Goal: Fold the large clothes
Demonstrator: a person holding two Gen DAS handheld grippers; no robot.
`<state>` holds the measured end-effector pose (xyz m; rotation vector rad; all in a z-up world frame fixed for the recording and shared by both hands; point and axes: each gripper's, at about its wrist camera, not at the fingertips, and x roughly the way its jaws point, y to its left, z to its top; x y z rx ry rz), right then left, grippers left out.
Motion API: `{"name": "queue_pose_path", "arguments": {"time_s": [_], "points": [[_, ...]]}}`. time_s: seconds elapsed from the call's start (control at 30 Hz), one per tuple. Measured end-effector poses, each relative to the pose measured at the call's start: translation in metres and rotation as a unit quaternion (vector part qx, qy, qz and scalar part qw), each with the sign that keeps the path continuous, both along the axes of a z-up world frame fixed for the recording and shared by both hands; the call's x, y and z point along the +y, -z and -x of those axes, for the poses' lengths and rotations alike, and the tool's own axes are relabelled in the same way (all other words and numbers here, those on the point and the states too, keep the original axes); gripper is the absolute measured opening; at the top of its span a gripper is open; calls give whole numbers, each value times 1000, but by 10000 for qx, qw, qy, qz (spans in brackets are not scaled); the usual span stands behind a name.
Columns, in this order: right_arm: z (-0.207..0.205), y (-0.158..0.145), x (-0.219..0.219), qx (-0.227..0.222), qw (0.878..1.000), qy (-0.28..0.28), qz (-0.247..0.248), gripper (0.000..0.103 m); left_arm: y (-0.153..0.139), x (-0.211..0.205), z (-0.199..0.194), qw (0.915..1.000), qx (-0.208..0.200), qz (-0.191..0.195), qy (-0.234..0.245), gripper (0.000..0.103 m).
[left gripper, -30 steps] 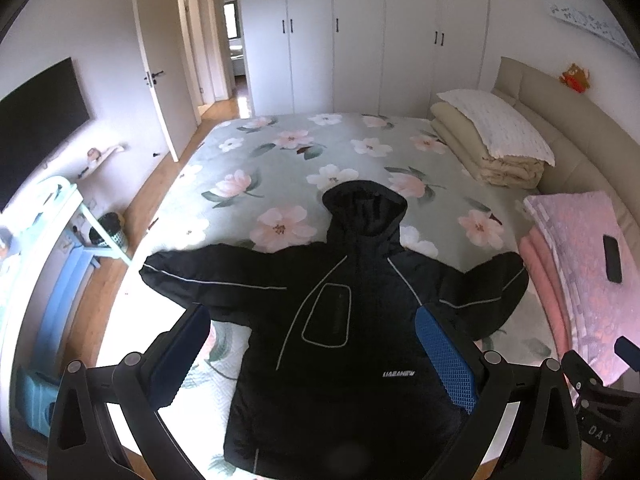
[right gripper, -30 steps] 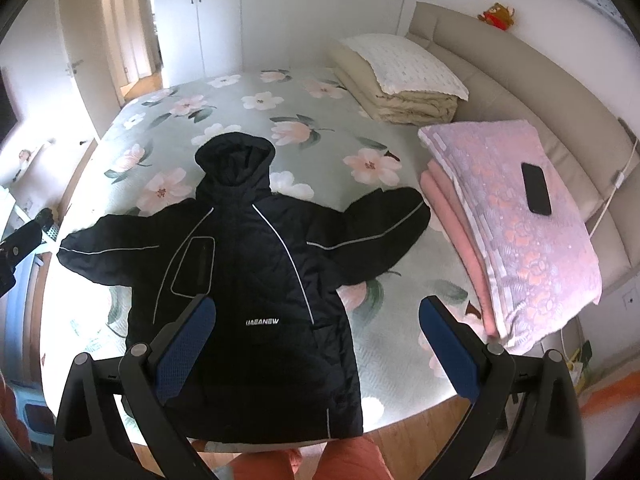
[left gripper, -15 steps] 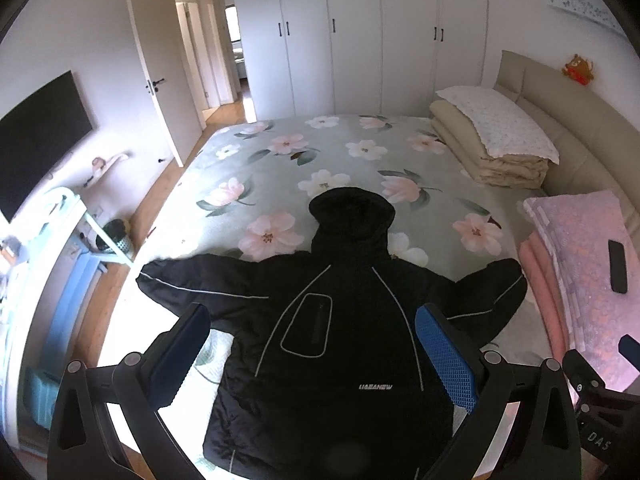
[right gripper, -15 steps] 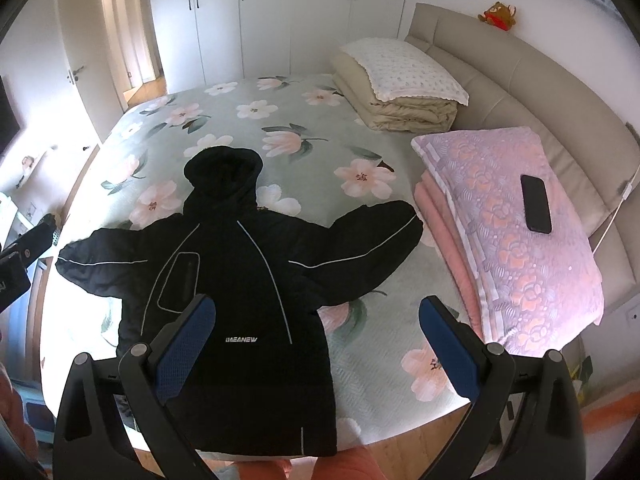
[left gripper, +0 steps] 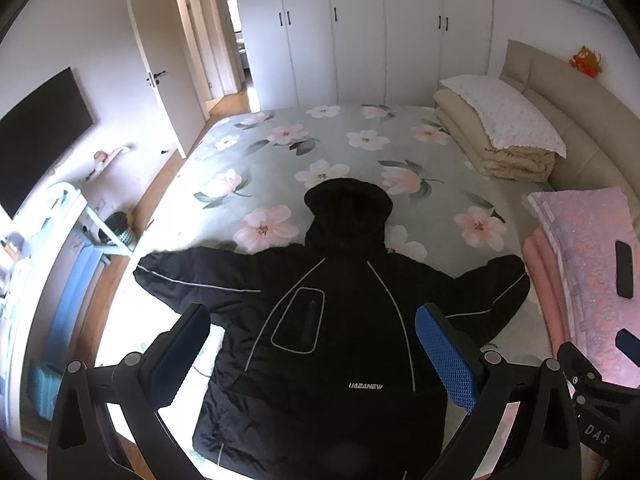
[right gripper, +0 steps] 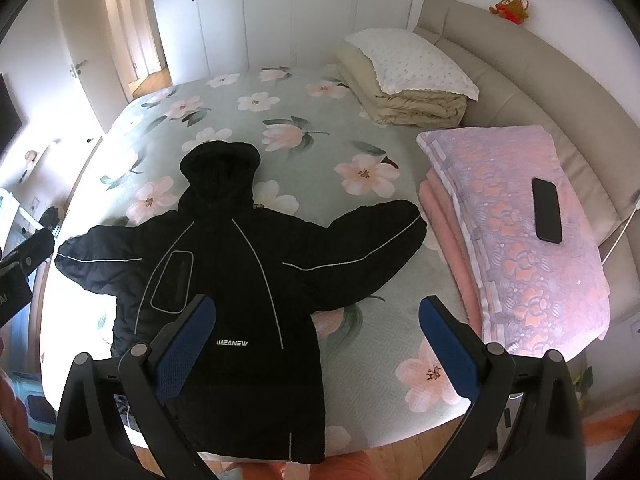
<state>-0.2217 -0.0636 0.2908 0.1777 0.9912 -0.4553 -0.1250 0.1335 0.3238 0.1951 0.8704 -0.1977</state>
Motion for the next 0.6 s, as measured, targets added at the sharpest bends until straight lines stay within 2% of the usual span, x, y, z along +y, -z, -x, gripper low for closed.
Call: {"name": "queue_pose_path", "arguments": {"time_s": [0.33, 0.6], "points": [[-14, 14, -11, 109, 9997, -182, -125, 102, 16, 0, -9, 9995, 193, -127, -237, 102], [-25, 31, -32, 230, 9990, -211, -310, 102, 32, -20, -16, 9986, 359, -299, -263, 102]]}}
